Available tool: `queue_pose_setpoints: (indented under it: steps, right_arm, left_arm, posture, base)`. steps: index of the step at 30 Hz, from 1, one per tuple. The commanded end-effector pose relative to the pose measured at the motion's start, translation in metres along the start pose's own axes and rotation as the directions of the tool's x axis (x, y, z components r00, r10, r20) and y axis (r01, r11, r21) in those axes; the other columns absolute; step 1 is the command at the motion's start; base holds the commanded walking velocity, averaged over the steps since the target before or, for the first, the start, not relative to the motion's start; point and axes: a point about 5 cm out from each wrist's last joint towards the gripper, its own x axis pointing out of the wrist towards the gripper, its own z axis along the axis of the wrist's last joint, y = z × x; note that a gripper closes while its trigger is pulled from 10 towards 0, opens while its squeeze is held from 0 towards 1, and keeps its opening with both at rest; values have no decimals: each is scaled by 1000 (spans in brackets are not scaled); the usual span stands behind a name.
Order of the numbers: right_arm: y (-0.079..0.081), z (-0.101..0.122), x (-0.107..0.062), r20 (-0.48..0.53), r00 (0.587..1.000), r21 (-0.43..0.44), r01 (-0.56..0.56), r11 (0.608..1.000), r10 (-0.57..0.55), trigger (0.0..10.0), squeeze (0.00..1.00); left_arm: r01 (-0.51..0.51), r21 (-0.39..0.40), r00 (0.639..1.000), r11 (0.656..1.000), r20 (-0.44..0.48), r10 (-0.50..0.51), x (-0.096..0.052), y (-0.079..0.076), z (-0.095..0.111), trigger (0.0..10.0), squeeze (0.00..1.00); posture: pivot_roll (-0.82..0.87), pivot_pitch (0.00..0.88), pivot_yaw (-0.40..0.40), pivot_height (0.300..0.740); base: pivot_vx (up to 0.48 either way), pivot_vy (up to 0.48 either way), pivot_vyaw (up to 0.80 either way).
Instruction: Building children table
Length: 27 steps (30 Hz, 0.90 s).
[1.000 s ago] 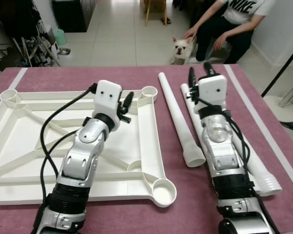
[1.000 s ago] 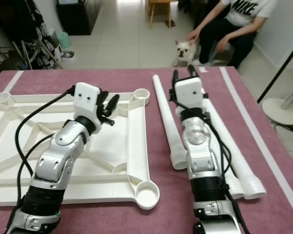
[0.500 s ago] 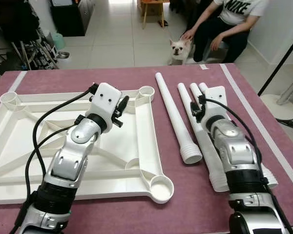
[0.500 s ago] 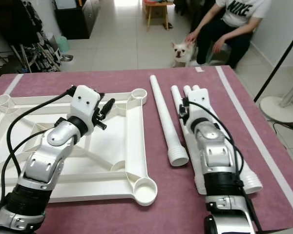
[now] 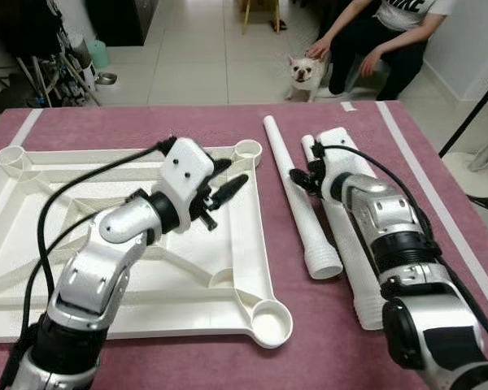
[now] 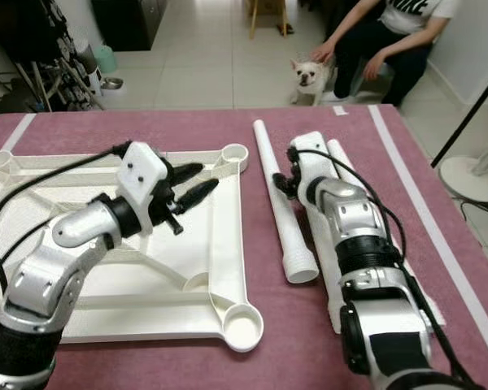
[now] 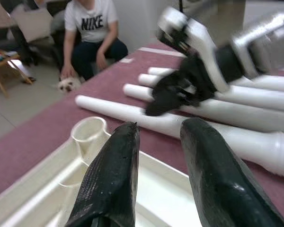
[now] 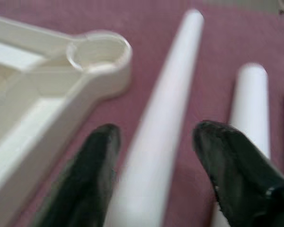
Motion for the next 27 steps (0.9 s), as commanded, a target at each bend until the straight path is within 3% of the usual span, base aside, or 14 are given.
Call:
queue_pose_setpoints:
  steps: [1, 2, 3, 9, 11, 15, 16, 18, 23, 25, 27]
  right_arm:
    - [5, 2, 4, -12, 1000, 26, -13, 1000, 13, 10000, 616]
    - [5, 2, 4, -12, 1000, 26, -13, 1000, 13, 10000, 616]
    - [8, -3, 9, -49, 999, 75, -21, 997, 25, 10000, 0]
    - [14, -26, 19, -208, 978, 194, 13, 981, 28, 10000, 0]
    - [11, -41, 19, -282, 958, 207, 105, 973, -43, 10000, 0]
    - [14, -51, 20, -328, 944, 210, 123, 970, -49, 10000, 0]
    - [14, -51, 20, -328, 944, 210, 123, 970, -49, 10000, 0]
    - [9, -48, 20, -321, 939, 95, 158, 983, -120, 10000, 0]
    - [-7, -27, 18, -237, 950, 29, 218, 976, -205, 10000, 0]
    - [-10, -23, 16, -235, 950, 48, 224, 973, -206, 10000, 0]
    - [-9, -26, 15, -272, 948, 128, 208, 970, -168, 10000, 0]
  left_arm:
    - [-88, 13, 996, 996, -1, 88, 0, 1, 1, 10000, 0]
    - [-88, 13, 996, 996, -1, 88, 0, 1, 1, 10000, 0]
    - [-88, 13, 996, 996, 0, 88, 1, 0, 1, 10000, 0]
    - [-78, 8, 997, 997, -5, 78, 1, 1, 4, 10000, 0]
    - [-86, 2, 996, 996, -9, 86, 0, 2, 4, 10000, 0]
    - [-90, -5, 996, 996, -11, 90, 0, 0, 3, 10000, 0]
    - [-90, -5, 996, 996, -11, 90, 0, 0, 3, 10000, 0]
    - [-88, -7, 996, 996, -10, 88, 1, -2, 2, 10000, 0]
    - [-94, -9, 996, 996, -9, 94, 2, -4, 2, 10000, 0]
    - [-98, -11, 995, 995, -11, 98, 2, -4, 1, 10000, 0]
    - [-102, -14, 995, 995, -14, 101, 2, -4, 0, 10000, 0]
  posture:
    - [43, 0, 15, 740]
    - [43, 0, 15, 740]
    - [45, 0, 13, 740]
    - [46, 0, -3, 740]
    - [44, 0, -10, 740]
    - [37, 0, -14, 740]
    - [37, 0, -14, 740]
    - [32, 0, -26, 740]
    - [26, 0, -34, 740]
    - [23, 0, -38, 740]
    - [23, 0, -38, 740]
  base:
    - [0, 0, 0]
    - [0, 0, 0]
    - [0, 0, 0]
    - [0, 0, 0]
    - [0, 0, 0]
    - [0, 0, 0]
    - [0, 0, 0]
    - [0, 0, 0]
    - [0, 0, 0]
    - [0, 0, 0]
    - [0, 0, 0]
